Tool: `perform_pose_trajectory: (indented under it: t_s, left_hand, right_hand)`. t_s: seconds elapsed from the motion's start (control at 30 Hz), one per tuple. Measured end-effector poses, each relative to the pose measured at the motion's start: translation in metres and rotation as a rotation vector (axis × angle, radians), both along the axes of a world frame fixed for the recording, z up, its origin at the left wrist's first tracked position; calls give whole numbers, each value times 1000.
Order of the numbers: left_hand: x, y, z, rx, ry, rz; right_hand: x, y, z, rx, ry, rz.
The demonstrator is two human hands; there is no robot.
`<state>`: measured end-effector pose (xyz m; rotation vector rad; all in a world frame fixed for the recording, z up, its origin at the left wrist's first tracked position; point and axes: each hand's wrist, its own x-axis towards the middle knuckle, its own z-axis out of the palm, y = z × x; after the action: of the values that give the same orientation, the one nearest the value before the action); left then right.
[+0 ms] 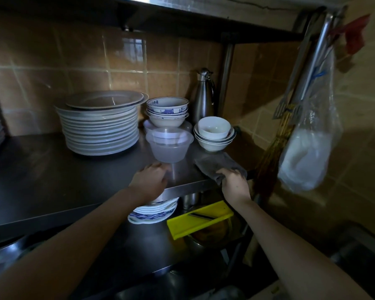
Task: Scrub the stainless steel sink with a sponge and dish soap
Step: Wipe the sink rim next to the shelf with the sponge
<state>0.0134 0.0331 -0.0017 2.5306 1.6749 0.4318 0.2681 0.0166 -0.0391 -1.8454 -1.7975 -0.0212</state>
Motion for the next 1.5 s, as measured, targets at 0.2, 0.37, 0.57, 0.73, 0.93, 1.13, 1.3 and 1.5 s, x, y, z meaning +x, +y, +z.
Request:
perform_pose_trajectory:
  t_s: [0.2, 0.37, 0.57, 0.73, 0.93, 1.13, 1.3, 1.5]
  left_hand:
    - [0, -15, 3, 2, -17, -25]
    - [9, -35, 5, 23, -45, -58]
    - [20, -72, 1, 35, -97, -113]
    - [26, -111, -28, 29, -135, -191]
    - [14, -149, -66, -86, -135, -264]
    - [-1, -173, -94, -189, -142, -285]
    - [-12, -180, -110, -237, -145, -283]
    - [-14, -177, -125, -294, -154, -296]
  right_hand:
    - [2, -29, 25, 60, 97, 33]
    - [5, -53, 39, 70, 115, 24]
    - [5, -91, 46, -74, 242, 21]
    - [-5, -146, 30, -286, 178, 78]
    - [-13, -210, 0, -505, 172, 103]
    - [-17, -252, -34, -520, 208, 75]
    - [-21, -265, -53, -474, 213, 63]
    - [-19, -268, -86, -544, 200, 58]
